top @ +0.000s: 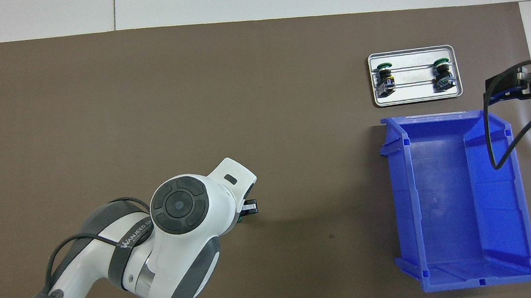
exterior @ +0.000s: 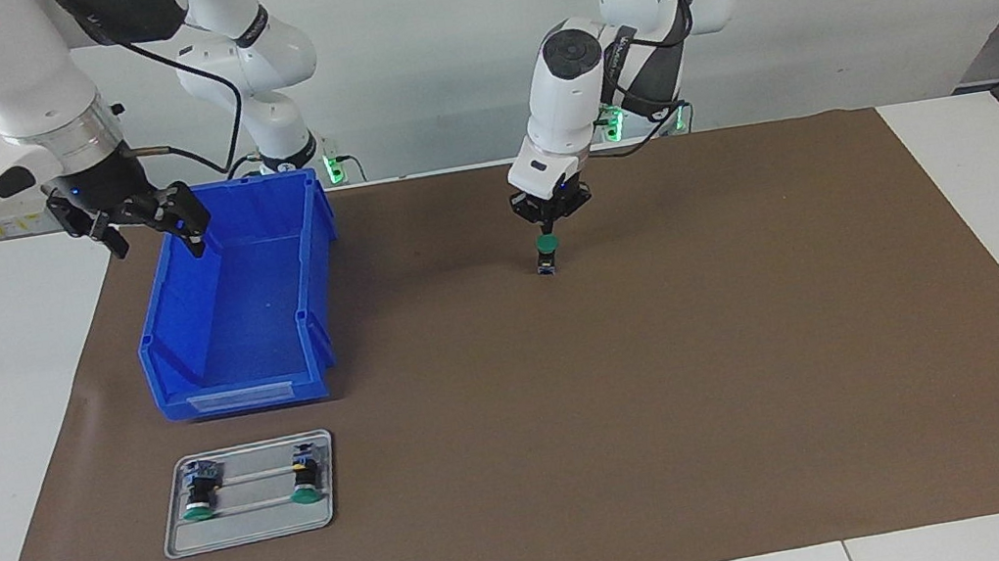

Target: Place and press button with both arms

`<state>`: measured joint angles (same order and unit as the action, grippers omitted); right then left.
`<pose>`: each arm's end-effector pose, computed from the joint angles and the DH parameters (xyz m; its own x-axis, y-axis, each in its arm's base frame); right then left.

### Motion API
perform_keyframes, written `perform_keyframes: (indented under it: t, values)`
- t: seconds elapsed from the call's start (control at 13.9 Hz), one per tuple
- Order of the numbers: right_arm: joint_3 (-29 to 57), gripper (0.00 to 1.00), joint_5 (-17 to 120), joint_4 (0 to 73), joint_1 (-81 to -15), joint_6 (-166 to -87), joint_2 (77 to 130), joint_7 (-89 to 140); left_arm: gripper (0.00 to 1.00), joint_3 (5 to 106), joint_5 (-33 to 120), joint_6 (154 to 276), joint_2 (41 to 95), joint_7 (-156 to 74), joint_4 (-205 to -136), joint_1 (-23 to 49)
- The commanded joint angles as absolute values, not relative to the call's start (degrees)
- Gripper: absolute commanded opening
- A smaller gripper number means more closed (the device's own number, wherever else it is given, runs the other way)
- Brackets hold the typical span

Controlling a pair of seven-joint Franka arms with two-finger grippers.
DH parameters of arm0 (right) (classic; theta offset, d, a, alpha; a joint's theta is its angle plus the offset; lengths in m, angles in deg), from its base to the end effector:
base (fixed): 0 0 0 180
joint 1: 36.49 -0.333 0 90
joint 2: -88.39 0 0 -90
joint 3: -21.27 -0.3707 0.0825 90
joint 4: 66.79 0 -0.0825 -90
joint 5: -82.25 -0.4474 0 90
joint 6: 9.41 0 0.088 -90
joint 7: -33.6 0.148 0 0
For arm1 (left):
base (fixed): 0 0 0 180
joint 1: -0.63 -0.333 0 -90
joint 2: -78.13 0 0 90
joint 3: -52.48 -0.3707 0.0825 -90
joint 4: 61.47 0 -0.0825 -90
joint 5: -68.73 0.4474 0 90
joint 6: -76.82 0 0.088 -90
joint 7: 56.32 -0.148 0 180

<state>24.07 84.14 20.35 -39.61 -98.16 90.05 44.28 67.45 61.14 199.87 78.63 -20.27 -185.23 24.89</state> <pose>0.6267 -0.0010 0.6450 0.9836 -0.1804 0.0056 -0.1805 -0.9830 0.0339 0.4479 -0.3788 0.3801 0.9974 0.0141 -0.0700 0.0199 -0.9964 0.0829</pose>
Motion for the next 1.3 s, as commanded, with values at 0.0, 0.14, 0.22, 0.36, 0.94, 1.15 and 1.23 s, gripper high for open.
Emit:
perform_keyframes:
  t: [0.0,0.14,0.22,0.36,0.94,1.15,1.23]
  values:
    - [23.8,1.0,83.5,21.7,-38.9,-98.4,88.8,44.2,0.0,67.2,62.2,203.5,80.0,-20.2,-188.6,25.3]
    - [23.8,1.0,83.5,21.7,-38.9,-98.4,88.8,44.2,0.0,67.2,62.2,204.0,79.8,-20.2,-189.4,25.8]
    - [23.8,1.0,83.5,21.7,-38.9,-98.4,88.8,44.2,0.0,67.2,62.2,204.3,79.9,-20.2,-189.6,26.0]
    - [23.8,1.0,83.5,21.7,-38.9,-98.4,88.8,44.2,0.0,67.2,62.2,204.4,79.9,-20.2,-189.7,26.1]
    - [23.8,1.0,83.5,21.7,-38.9,-98.4,88.8,44.2,0.0,67.3,62.2,208.1,79.8,-20.3,-191.8,26.6]
    - [23.8,1.0,83.5,21.8,-38.9,-98.4,88.8,44.2,0.0,67.3,62.2,208.8,79.4,-20.4,-192.0,26.6]
    - [23.8,1.0,83.5,21.7,-38.9,-98.4,88.8,44.2,0.0,67.3,62.2,209.4,78.9,-20.3,-192.0,26.6]
